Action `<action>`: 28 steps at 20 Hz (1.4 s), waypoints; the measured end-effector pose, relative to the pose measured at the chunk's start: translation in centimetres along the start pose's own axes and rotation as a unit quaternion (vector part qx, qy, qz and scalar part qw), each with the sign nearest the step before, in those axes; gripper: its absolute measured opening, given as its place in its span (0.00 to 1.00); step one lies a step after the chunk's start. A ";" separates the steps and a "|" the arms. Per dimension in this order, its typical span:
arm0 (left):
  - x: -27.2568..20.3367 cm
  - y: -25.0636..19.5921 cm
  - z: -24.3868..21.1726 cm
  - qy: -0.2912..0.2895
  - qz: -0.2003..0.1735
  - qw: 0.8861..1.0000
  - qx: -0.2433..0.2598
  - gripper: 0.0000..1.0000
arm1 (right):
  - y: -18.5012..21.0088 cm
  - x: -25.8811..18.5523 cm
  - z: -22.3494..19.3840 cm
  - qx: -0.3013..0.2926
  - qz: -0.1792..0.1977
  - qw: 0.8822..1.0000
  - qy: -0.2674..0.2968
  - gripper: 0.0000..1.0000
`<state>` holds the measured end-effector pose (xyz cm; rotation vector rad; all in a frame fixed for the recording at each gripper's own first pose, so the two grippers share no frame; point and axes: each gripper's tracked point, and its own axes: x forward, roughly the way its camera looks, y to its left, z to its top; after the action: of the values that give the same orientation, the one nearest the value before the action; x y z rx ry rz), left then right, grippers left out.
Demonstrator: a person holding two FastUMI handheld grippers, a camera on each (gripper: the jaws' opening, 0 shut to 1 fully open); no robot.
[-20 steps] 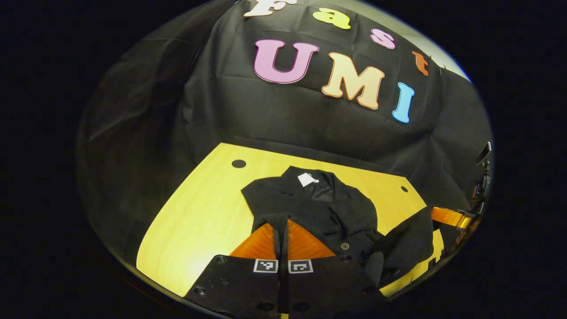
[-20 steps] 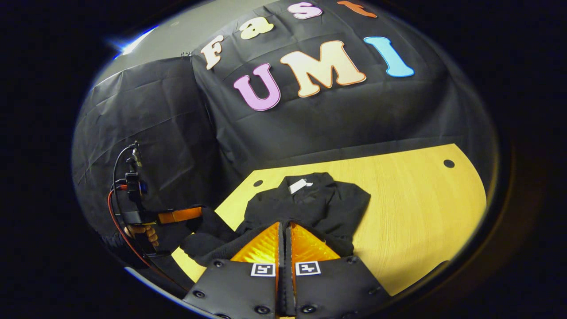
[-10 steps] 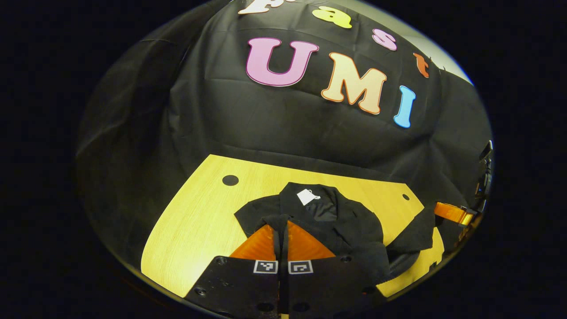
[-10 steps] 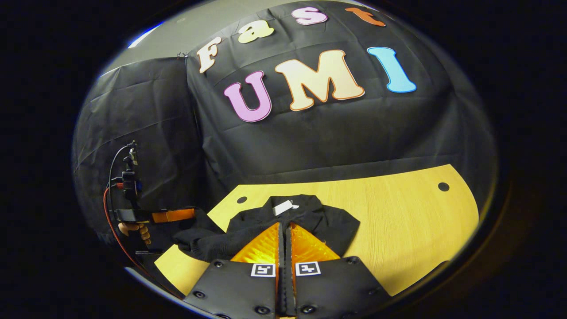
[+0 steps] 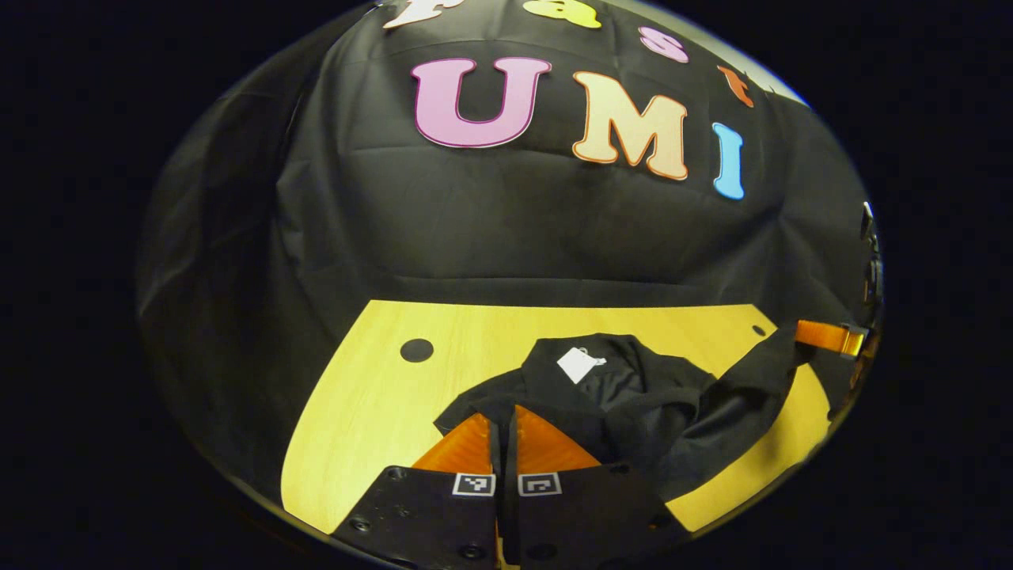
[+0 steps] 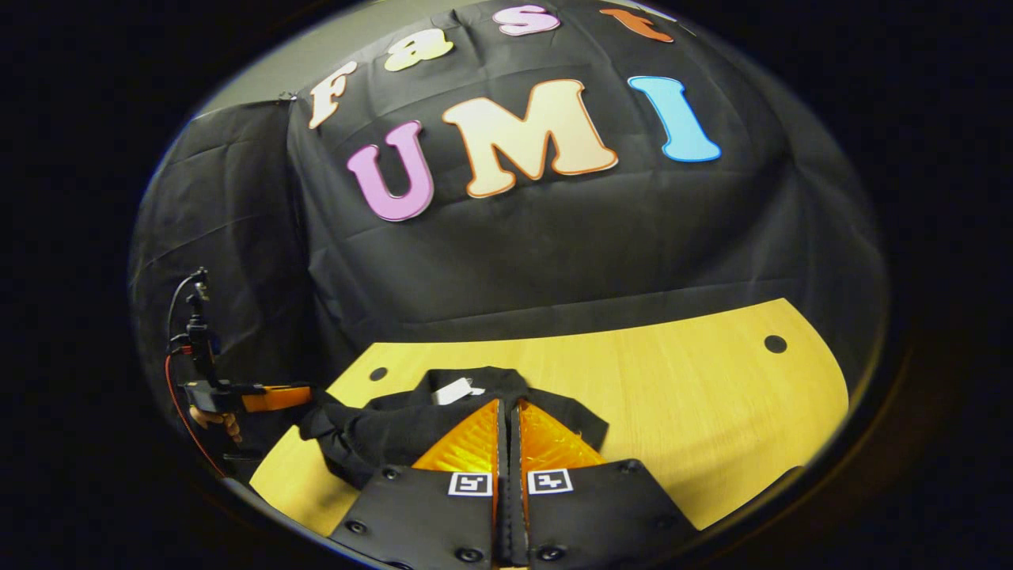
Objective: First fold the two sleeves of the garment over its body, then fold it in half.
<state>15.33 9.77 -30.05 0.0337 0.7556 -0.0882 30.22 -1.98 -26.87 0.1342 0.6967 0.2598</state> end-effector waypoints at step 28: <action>-32.3 -7.8 6.9 -0.287 0.127 0.950 -0.004 0.92 | 2.0 -32.8 -1.1 -0.086 -0.042 0.957 -0.273 0.97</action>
<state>-4.08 3.76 -2.85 0.0923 0.1640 0.1477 4.95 -9.18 -7.12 0.0068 0.1268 0.1871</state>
